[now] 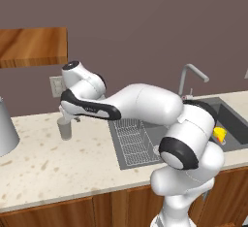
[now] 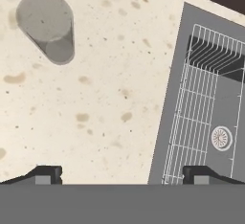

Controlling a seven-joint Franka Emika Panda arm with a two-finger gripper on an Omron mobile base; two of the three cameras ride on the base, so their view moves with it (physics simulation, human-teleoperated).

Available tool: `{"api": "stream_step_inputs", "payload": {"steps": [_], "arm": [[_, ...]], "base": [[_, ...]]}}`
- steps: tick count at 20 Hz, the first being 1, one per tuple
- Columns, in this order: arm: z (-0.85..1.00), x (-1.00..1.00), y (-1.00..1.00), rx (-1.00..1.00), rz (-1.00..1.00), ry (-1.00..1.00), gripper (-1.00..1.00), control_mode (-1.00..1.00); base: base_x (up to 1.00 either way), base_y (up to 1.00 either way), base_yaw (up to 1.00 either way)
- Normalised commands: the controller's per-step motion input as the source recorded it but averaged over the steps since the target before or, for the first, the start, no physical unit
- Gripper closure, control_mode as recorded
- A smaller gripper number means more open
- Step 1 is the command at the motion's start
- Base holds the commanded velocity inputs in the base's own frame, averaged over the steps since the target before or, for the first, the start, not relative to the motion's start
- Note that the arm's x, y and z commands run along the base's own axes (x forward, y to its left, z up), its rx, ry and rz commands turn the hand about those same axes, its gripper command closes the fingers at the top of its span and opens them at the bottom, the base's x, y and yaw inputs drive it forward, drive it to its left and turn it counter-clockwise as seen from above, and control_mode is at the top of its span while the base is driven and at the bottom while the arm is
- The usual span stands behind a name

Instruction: Move any existing items from the left basin to the right basin for drying. Then move the glass cup from the counter to the left basin of the sink for washing.

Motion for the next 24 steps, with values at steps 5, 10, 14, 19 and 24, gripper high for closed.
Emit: {"api": "stream_step_inputs", "payload": {"steps": [5, 10, 14, 19, 24], "arm": [[0.00, 0.08, 0.08, 0.00, 0.00, 0.00, -1.00, -1.00], [0.00, 0.05, 0.08, 0.00, 0.00, 0.00, -1.00, -1.00], [-0.01, 0.01, 0.05, 0.00, 0.00, 0.00, -1.00, -1.00], [-0.02, 0.00, 0.02, 0.00, 0.00, 0.00, -1.00, -1.00], [-0.03, 0.00, 0.00, 0.00, 0.00, 0.00, -1.00, -1.00]], "base": [[0.00, 0.00, 0.00], [0.00, 0.00, 0.00], [0.00, 0.00, 0.00], [0.00, 0.00, 0.00], [0.00, 0.00, 0.00]]}}
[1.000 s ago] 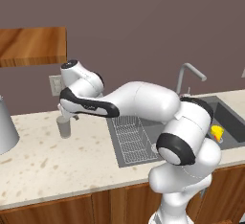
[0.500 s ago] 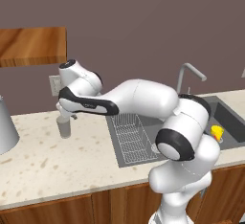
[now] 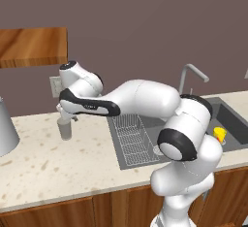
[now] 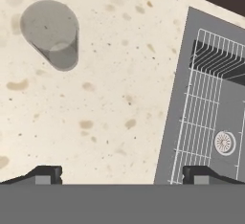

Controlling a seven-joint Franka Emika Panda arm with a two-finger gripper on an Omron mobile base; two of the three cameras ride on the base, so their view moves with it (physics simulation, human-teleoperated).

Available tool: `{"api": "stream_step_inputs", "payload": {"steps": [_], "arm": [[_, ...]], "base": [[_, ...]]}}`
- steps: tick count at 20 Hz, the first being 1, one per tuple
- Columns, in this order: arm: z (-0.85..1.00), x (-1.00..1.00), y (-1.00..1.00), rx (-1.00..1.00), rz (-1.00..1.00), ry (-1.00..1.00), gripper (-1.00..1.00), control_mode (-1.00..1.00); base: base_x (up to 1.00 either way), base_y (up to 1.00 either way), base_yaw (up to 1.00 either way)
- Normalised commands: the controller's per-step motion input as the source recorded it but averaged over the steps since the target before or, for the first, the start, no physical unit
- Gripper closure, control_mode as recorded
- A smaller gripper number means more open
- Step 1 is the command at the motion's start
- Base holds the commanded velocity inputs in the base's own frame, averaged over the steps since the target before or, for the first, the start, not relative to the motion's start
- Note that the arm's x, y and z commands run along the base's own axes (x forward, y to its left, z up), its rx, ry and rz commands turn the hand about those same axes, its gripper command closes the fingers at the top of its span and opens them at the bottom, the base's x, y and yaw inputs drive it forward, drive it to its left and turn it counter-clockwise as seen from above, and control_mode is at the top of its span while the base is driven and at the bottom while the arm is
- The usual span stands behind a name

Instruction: Move any existing items from the left basin to the right basin for drying. Then move the glass cup from the counter to the left basin of the sink for washing.

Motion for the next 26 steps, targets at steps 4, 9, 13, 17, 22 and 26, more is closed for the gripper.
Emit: {"api": "stream_step_inputs", "payload": {"steps": [4, 9, 13, 17, 22, 26], "arm": [[-0.04, 0.00, 0.00, 0.00, 0.00, 0.00, -1.00, -1.00], [-0.03, 0.01, 0.00, 0.00, 0.00, 0.00, -1.00, -1.00], [-0.01, 0.01, 0.00, 0.00, 0.00, 0.00, -1.00, -1.00], [-0.01, 0.00, 0.00, 0.00, 0.00, 0.00, -1.00, -1.00], [-0.01, 0.01, 0.00, 0.00, 0.00, 0.00, -1.00, -1.00], [0.00, 0.00, 0.00, 0.00, 0.00, 0.00, -1.00, -1.00]], "base": [[0.00, 0.00, 0.00], [0.00, 0.00, 0.00], [0.00, 0.00, 0.00], [0.00, 0.00, 0.00], [0.00, 0.00, 0.00], [0.00, 0.00, 0.00]]}}
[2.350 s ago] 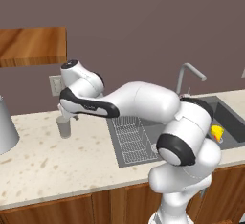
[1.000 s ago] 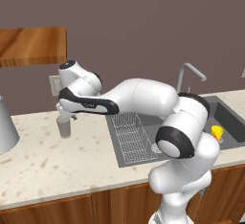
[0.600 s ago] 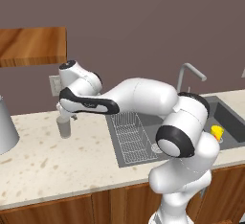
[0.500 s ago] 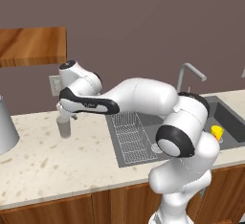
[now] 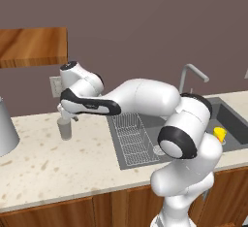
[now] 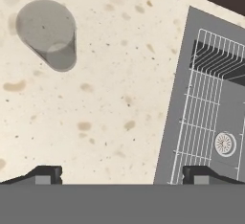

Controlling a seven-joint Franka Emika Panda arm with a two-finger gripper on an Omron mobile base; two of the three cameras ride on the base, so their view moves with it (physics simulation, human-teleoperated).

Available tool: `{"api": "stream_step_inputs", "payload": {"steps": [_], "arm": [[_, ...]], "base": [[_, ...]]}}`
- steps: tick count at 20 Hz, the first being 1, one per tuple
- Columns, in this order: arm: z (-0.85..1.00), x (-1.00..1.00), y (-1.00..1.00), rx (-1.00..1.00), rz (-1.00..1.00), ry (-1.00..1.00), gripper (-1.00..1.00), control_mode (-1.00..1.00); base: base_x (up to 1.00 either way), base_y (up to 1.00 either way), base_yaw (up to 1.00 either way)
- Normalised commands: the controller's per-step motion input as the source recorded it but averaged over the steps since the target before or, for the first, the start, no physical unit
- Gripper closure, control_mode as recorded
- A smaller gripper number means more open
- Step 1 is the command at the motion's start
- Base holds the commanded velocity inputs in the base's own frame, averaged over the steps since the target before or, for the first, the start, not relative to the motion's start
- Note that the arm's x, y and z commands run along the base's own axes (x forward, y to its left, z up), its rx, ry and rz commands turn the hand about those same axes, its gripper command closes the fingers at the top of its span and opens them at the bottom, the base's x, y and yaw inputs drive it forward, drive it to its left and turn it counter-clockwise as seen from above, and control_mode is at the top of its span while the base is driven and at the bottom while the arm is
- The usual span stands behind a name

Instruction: Move any existing items from the left basin to the right basin for drying. Then move the glass cup from the counter to the left basin of the sink for washing.

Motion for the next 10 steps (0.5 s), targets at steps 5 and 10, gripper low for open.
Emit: {"api": "stream_step_inputs", "payload": {"steps": [5, 10], "arm": [[-0.03, 0.00, 0.00, 0.00, 0.00, 0.00, -1.00, -1.00], [-0.06, 0.00, 0.00, 0.00, 0.00, 0.00, -1.00, -1.00]], "base": [[0.00, 0.00, 0.00], [0.00, 0.00, 0.00]]}}
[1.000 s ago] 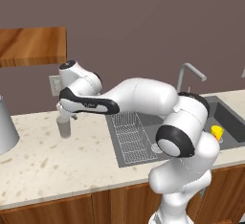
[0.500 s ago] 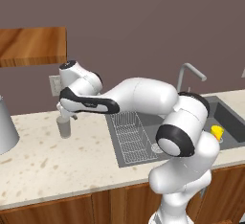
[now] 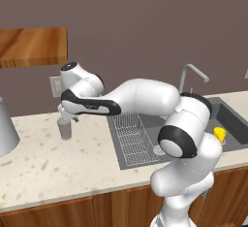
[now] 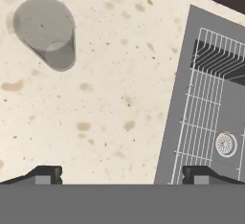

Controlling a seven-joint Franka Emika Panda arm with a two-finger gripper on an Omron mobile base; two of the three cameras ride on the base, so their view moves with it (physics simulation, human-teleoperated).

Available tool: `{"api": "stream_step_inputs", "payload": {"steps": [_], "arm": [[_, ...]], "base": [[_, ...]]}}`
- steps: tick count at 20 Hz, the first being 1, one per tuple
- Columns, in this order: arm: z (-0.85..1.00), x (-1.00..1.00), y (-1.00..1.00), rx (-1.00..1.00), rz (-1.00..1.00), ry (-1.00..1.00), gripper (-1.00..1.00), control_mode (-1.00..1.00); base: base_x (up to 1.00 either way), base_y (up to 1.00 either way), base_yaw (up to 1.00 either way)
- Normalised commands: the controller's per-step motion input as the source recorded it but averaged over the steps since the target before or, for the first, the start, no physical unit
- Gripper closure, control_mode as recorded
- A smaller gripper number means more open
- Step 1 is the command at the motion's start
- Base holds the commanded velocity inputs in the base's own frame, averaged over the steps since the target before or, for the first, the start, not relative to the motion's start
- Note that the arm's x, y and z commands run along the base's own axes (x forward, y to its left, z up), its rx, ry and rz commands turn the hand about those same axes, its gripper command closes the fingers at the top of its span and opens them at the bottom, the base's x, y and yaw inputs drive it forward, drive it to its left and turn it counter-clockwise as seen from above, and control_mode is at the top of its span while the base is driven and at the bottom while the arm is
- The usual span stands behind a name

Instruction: Move any existing items from the left basin to the right basin for drying. Then move the glass cup from the counter to the left basin of the sink for washing.

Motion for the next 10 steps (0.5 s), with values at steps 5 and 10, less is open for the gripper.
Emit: {"api": "stream_step_inputs", "payload": {"steps": [5, 10], "arm": [[-0.05, 0.00, 0.00, 0.00, 0.00, 0.00, -1.00, -1.00], [-0.03, 0.01, 0.00, 0.00, 0.00, 0.00, -1.00, -1.00]], "base": [[0.00, 0.00, 0.00], [0.00, 0.00, 0.00]]}}
